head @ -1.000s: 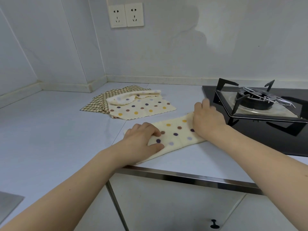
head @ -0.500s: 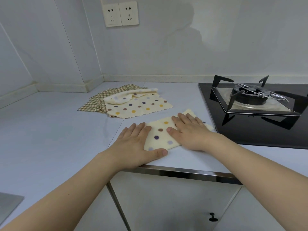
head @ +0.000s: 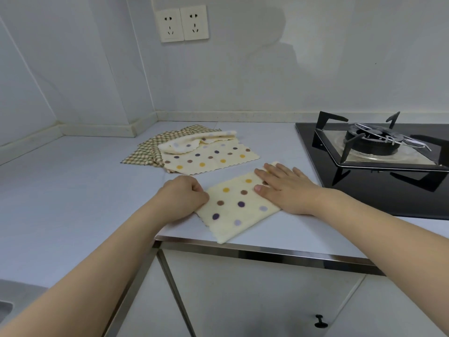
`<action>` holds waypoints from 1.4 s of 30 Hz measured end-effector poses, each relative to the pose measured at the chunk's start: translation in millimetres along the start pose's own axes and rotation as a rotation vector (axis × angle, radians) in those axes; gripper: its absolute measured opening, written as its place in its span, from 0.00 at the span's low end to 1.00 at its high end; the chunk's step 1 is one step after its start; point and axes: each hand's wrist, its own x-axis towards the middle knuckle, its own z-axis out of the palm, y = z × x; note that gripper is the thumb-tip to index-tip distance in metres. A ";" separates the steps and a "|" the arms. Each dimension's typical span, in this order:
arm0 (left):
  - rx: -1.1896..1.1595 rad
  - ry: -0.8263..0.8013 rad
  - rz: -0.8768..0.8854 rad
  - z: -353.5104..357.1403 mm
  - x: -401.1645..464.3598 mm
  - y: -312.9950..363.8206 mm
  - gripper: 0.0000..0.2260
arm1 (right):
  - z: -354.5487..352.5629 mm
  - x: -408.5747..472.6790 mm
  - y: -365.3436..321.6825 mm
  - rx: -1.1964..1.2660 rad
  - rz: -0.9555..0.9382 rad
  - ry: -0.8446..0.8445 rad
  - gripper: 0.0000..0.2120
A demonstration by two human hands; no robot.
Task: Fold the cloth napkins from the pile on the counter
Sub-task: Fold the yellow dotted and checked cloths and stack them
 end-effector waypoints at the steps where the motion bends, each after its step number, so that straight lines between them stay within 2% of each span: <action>1: -0.041 -0.005 0.014 -2.6 -0.8 0.2 0.07 | -2.2 2.9 1.6 -0.025 -0.004 -0.008 0.30; 3: -0.082 0.000 0.052 -6.7 -3.6 0.1 0.05 | -6.7 7.5 0.1 -0.071 0.027 0.037 0.32; 6: -0.132 -0.043 0.088 -11.2 -4.5 -4.8 0.06 | -10.8 -4.3 -29.6 -0.035 0.042 0.382 0.28; 7: -0.146 -0.071 0.096 -12.2 -4.6 -6.5 0.06 | -10.8 -14.0 -46.1 0.033 -0.012 0.485 0.25; 8: -0.155 -0.095 0.109 -13.1 -5.1 -7.4 0.05 | -9.7 -25.9 -63.0 0.122 -0.082 0.519 0.22; 10: -0.171 -0.122 0.141 -14.7 -5.5 -8.3 0.04 | 0.0 -51.3 -90.4 0.228 -0.183 0.415 0.18; 11: -0.174 -0.132 0.154 -15.9 -5.9 -8.8 0.03 | 8.4 -62.2 -98.2 0.199 -0.222 0.354 0.21; 13: -0.152 -0.143 0.163 -18.7 -5.1 -11.3 0.06 | 23.3 -74.2 -100.5 0.005 -0.297 0.344 0.30; 14: -0.131 -0.153 0.161 -19.6 -4.9 -12.4 0.07 | 27.6 -76.7 -98.3 -0.056 -0.322 0.366 0.31; 17: -0.153 -0.200 0.143 -23.2 -6.8 -13.3 0.10 | 31.6 -80.8 -93.9 -0.042 -0.353 0.410 0.26; 20: -0.231 -0.313 0.109 -32.7 -11.3 -13.7 0.12 | 30.8 -88.4 -96.1 -0.011 -0.367 0.441 0.20; 24: -0.305 -0.454 0.111 -37.1 -20.9 -17.6 0.24 | 27.6 -101.9 -96.8 0.130 -0.346 0.415 0.11; 29: -0.284 -0.577 0.161 -38.9 -30.7 -9.3 0.29 | 5.2 -99.5 -78.5 0.515 -0.131 0.439 0.14; 31: -0.264 -0.543 0.178 -38.8 -33.6 -6.0 0.24 | -2.0 -93.1 -71.2 0.678 -0.040 0.412 0.15; 34: -0.329 -0.426 0.226 -34.4 -36.1 -0.4 0.14 | -5.9 -85.3 -63.0 1.115 0.084 0.279 0.14; 36: -0.403 -0.374 0.230 -30.6 -35.0 3.7 0.16 | -9.2 -86.6 -56.9 1.305 0.136 0.182 0.11; 37: -0.425 -0.351 0.222 -27.9 -33.6 6.7 0.17 | -10.6 -85.7 -52.5 1.317 0.130 0.170 0.10; 39: -0.468 -0.271 0.184 -18.9 -29.7 16.0 0.13 | -17.5 -82.7 -44.8 1.279 0.094 0.207 0.08; 42: -0.445 -0.147 0.082 -0.4 -15.3 29.9 0.08 | -29.7 -66.3 -28.0 1.057 0.093 0.339 0.08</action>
